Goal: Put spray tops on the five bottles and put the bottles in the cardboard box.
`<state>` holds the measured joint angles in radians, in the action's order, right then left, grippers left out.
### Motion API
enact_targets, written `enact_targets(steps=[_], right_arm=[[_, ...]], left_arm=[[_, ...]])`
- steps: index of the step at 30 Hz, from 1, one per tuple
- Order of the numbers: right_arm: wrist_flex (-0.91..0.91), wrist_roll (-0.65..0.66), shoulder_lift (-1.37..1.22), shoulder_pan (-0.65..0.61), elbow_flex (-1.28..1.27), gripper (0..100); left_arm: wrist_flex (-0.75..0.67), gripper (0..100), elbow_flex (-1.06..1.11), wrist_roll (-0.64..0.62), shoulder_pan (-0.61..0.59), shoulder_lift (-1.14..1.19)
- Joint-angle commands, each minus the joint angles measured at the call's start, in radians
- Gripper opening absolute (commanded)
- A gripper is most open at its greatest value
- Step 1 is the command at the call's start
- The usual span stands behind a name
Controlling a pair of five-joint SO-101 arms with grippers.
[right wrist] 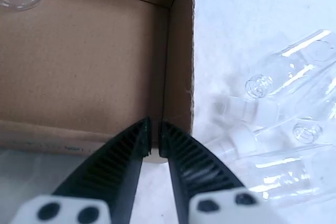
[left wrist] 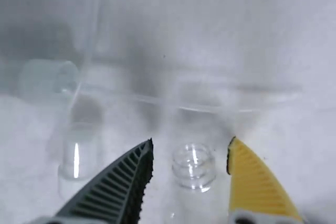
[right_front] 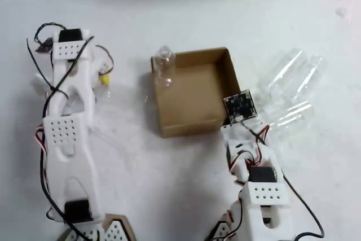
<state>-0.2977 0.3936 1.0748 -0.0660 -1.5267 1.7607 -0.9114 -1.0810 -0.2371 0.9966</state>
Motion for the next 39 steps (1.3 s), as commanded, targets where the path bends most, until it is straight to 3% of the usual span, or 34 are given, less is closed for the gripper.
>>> enact_targets(steps=[1,10,15,25,33,39], right_arm=[[0.015,0.003,-0.002,-0.015,0.005,1.5],[0.015,0.003,-0.001,-0.015,0.005,1.5],[0.015,0.003,-0.001,-0.015,0.005,1.5],[0.015,0.003,0.001,-0.015,0.005,1.5],[0.015,0.003,0.002,-0.015,0.005,1.5],[0.015,0.003,0.002,-0.015,0.005,1.5]], left_arm=[[0.011,22,-0.031,-0.066,0.016,-0.067],[0.018,20,-0.031,-0.071,0.015,-0.067],[0.017,2,-0.031,-0.071,0.012,-0.067],[0.028,2,-0.023,-0.063,-0.008,-0.154],[0.029,2,-0.018,0.094,0.001,-0.415],[0.029,2,-0.018,0.379,0.030,-0.564]])
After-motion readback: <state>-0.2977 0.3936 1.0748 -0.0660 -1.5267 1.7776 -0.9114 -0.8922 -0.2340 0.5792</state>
